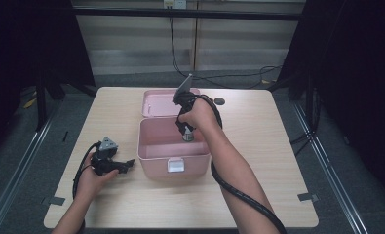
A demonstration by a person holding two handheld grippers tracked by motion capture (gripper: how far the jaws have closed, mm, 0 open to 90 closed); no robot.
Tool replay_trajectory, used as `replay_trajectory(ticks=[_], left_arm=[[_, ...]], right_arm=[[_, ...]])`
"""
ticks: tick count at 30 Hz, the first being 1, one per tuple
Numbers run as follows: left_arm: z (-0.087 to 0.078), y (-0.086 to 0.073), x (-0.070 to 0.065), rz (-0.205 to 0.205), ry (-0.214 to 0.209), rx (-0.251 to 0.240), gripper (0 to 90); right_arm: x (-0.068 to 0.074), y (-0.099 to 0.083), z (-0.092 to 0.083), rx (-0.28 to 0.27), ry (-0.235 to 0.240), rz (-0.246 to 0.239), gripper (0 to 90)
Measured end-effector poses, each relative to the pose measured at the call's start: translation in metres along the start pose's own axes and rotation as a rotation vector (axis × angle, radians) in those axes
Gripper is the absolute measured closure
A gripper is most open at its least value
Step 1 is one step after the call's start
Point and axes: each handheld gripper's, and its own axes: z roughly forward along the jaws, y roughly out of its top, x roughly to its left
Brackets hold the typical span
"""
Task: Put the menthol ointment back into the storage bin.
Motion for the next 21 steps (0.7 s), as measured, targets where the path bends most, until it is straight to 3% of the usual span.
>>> replay_trajectory(ticks=[21], left_arm=[[0.0,0.0,0.0,-0.001,0.0,0.0,12.9]], right_arm=[[-0.008,0.005,0.025,0.003,-0.003,0.066,50.9]])
